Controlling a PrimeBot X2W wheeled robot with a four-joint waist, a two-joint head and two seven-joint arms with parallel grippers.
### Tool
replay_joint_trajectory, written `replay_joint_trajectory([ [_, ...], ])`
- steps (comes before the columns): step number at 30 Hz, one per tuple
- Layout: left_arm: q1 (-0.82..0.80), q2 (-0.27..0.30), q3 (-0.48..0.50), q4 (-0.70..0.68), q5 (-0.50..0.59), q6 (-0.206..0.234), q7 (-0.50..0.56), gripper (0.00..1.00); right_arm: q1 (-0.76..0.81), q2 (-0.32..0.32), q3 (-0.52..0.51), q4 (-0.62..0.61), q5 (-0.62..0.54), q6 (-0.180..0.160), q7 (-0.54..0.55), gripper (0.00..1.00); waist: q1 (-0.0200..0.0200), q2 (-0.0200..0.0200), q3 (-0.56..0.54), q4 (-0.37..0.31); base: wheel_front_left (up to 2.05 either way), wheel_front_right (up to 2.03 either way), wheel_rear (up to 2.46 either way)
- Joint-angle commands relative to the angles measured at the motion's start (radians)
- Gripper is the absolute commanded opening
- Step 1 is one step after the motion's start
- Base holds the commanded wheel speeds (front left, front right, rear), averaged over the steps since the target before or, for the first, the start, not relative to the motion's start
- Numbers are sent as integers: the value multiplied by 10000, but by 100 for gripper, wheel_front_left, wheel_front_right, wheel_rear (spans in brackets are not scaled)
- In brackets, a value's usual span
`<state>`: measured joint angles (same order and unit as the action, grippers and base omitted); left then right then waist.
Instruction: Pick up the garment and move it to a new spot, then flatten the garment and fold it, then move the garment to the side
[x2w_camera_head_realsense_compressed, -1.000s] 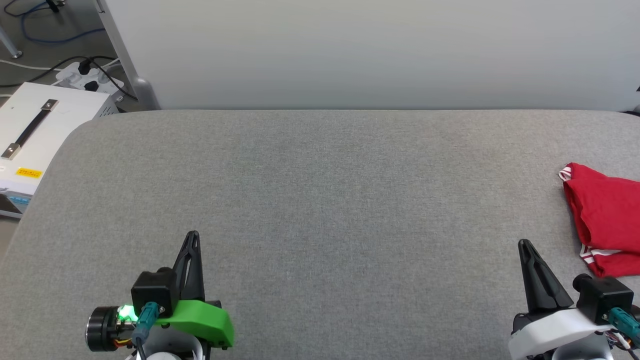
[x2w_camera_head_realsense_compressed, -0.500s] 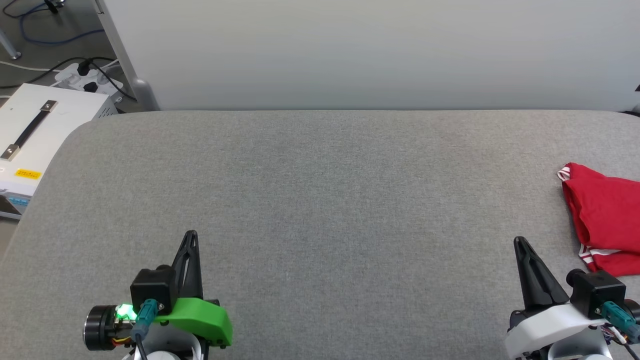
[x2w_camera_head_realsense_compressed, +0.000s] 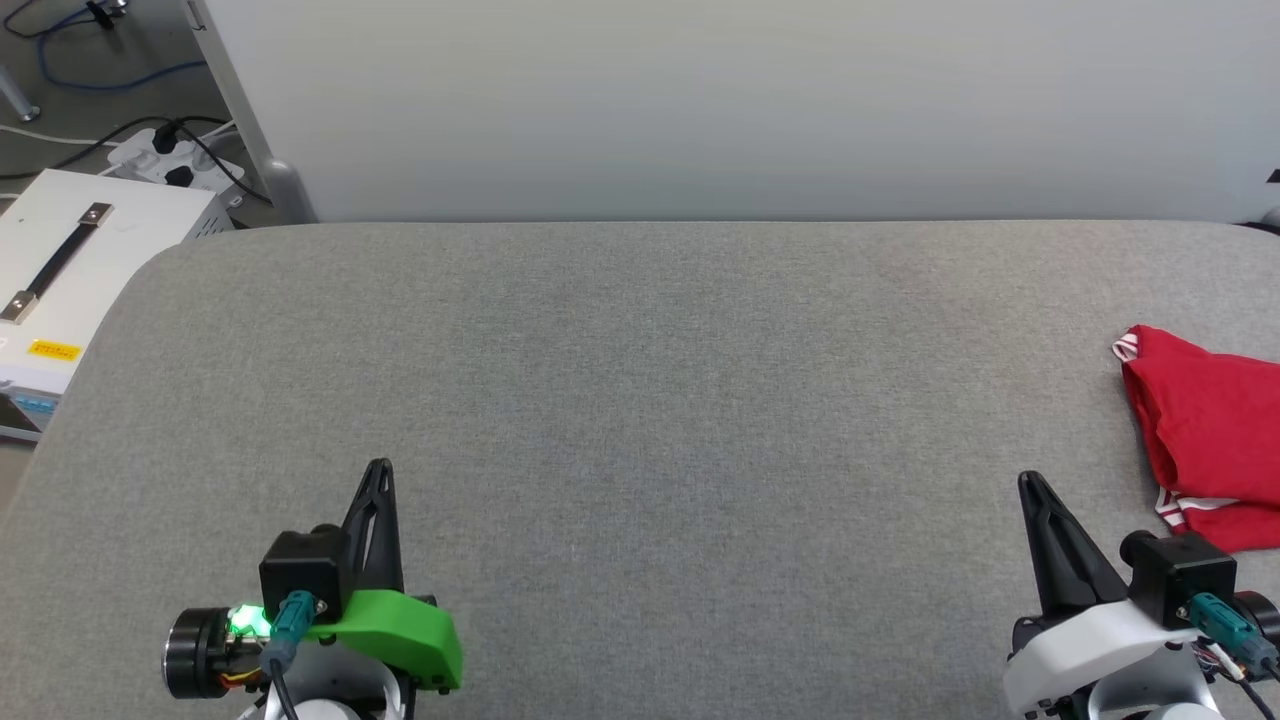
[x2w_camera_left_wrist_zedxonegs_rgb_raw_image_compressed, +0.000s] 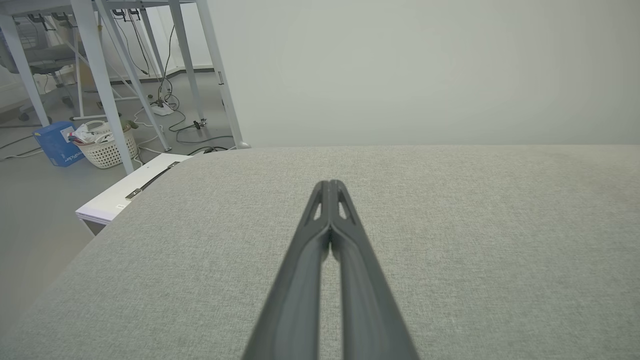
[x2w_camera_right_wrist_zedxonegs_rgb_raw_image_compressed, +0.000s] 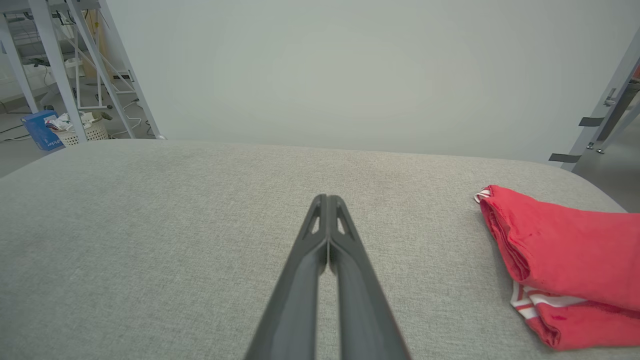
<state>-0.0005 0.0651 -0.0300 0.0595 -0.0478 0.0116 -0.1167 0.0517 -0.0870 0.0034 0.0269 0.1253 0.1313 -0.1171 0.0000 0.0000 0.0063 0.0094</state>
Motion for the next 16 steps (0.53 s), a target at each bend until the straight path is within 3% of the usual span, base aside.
replay_joint_trajectory([
  [1,3,-48,39,-57,97,-60,71,0,-185,33,-18,-76,-148,-3,66,0,0,0,-2,-3,0,0,0],
  [16,4,-76,110,-203,201,-75,369,0,-276,124,-22,-128,-448,-4,366,0,0,0,-18,-28,0,0,0],
])
